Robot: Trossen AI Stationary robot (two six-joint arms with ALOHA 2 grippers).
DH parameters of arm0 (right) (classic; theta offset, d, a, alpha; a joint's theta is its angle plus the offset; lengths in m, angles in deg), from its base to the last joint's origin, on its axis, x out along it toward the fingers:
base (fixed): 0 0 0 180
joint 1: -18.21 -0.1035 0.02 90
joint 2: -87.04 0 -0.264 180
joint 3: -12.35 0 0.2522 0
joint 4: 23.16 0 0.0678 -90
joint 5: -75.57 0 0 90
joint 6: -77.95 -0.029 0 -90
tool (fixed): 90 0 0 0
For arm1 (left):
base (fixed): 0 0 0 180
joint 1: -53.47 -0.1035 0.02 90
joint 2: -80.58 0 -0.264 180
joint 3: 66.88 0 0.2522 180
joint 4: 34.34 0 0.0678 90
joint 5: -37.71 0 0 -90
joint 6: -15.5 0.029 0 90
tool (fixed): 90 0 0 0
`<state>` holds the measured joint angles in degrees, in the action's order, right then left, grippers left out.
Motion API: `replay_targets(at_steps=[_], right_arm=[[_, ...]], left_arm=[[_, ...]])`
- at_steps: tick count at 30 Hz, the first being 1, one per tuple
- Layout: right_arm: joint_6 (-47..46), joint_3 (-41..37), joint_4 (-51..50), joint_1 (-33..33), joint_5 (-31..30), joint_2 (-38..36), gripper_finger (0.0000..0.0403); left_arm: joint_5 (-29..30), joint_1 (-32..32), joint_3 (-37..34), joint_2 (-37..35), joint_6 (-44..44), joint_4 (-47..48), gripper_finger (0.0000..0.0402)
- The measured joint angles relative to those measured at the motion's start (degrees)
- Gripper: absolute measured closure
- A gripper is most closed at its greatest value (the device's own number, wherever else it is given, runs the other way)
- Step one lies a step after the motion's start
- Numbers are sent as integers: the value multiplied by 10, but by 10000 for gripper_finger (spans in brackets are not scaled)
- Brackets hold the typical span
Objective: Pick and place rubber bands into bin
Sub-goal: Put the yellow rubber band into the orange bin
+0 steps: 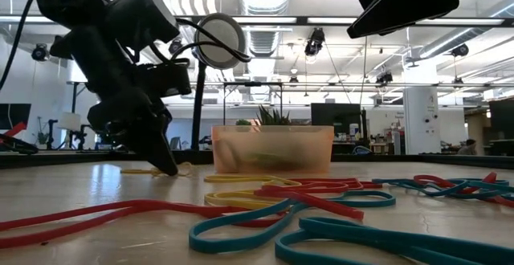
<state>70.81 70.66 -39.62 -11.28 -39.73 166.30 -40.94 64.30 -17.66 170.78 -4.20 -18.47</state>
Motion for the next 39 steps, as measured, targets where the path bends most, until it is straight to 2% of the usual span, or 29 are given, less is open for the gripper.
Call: replay_targets(at_steps=[8,15,20,22,25,30,35,39], right_arm=[[2,0,-1,0,0,0,344],[2,0,-2,0,0,0,344],[2,-1,-2,0,-1,0,344],[2,-1,-1,0,-1,0,344],[2,-1,-1,0,-1,0,344],[2,-1,-1,0,-1,0,344],[2,-1,-1,0,-1,0,344],[2,-1,0,0,-1,0,344]], left_arm=[[0,19,20,-56,23,5,401],[76,62,43,-99,52,-2,401],[183,93,65,-112,104,-21,401],[234,101,72,-113,143,-44,402],[324,110,72,-104,229,-126,402],[427,110,70,-71,398,-266,402],[494,99,71,-20,552,-404,402],[505,76,77,19,629,-490,402]])
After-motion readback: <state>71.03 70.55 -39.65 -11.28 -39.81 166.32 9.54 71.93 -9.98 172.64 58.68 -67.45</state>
